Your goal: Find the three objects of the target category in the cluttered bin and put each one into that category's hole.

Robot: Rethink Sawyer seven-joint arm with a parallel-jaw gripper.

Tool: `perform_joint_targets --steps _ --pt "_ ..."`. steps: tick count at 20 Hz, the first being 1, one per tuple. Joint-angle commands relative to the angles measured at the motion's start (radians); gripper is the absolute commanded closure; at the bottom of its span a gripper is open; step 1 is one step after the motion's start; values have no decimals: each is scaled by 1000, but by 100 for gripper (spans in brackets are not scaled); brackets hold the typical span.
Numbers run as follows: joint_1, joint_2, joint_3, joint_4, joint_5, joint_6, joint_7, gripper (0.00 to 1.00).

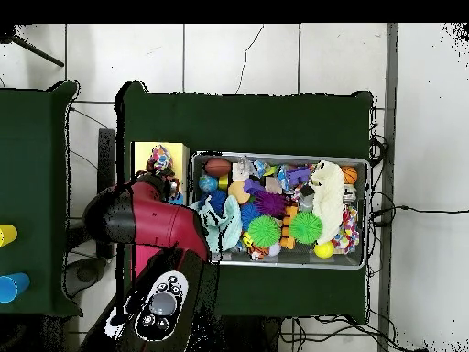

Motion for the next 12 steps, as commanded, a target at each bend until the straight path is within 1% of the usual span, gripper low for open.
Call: perform_joint_targets --steps 1,6,7,12 --pt "-5 32 148 98 65 81 276 100" --pt "-10 34 158 99 71 63 264 100" --pt "1 36 144 90 73 73 266 100" --pt "-11 42 164 90 75 49 249 100"
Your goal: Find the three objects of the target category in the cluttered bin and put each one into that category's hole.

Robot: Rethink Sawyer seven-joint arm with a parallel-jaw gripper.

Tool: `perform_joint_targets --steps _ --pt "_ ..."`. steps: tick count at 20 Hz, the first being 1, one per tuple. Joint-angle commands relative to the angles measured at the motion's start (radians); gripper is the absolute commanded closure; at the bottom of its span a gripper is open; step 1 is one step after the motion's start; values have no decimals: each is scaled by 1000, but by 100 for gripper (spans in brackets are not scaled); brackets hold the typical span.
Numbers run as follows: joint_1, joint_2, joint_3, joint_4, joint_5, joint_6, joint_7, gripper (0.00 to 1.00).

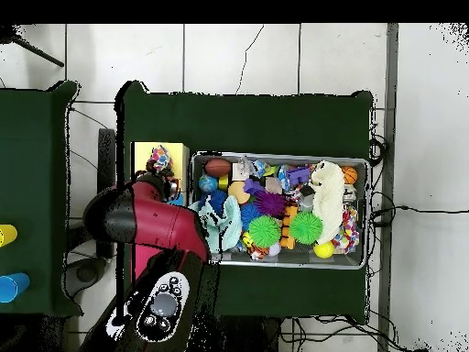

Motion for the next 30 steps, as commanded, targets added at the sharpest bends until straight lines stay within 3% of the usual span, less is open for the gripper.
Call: perform_joint_targets --steps 1,6,13,23,26,30 --pt "-23 48 180 85 37 40 236 100" --pt "-34 73 238 106 60 -24 266 100" --pt "-6 88 249 103 98 -54 299 100" --pt "-20 51 282 102 130 11 265 100" --pt "-11 51 274 104 139 16 272 100" --pt "84 71 135 48 161 143 340 100"
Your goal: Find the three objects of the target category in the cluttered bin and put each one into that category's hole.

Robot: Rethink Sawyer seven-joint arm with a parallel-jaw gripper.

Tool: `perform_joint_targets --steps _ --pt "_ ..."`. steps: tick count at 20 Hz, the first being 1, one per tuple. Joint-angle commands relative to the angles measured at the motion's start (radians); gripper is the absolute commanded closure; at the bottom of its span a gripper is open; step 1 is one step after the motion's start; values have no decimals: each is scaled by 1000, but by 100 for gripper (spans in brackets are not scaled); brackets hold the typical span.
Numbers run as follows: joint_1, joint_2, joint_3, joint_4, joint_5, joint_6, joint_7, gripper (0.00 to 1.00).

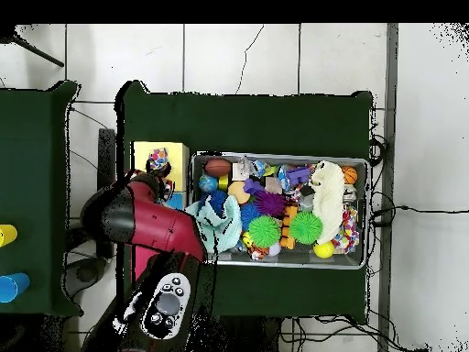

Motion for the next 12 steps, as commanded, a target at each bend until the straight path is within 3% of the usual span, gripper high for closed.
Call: perform_joint_targets --steps 1,7,12 --pt "109 87 45 -8 63 209 360 100" --pt "160 119 -60 -48 65 255 358 100" --pt "130 140 -26 -39 56 186 304 100"
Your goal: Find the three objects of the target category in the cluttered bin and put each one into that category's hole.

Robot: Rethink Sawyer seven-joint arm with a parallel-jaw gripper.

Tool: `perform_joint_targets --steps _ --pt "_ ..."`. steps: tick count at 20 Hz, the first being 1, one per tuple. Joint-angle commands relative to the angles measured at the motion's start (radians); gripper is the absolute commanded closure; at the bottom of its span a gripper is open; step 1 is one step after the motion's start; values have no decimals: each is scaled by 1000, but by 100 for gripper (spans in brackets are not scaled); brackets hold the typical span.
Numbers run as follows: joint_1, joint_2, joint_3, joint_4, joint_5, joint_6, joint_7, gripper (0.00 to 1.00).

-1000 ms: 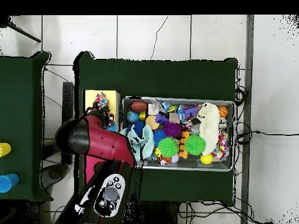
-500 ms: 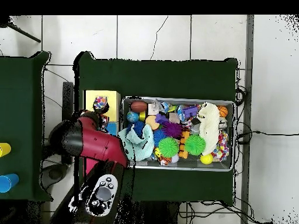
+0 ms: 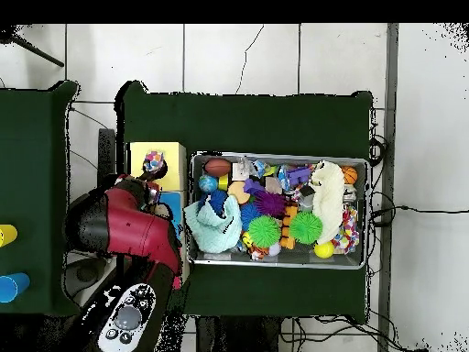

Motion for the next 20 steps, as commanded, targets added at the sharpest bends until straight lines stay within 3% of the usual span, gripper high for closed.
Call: perform_joint_targets --steps 1,7,12,15,20 --pt "-17 87 124 26 16 117 236 100" --pt "-113 94 240 76 -56 -97 171 100" --pt "-185 100 324 88 -122 -177 156 100" --pt "-182 94 317 88 -134 -178 171 100" --pt "-141 69 258 83 -97 -86 188 100"
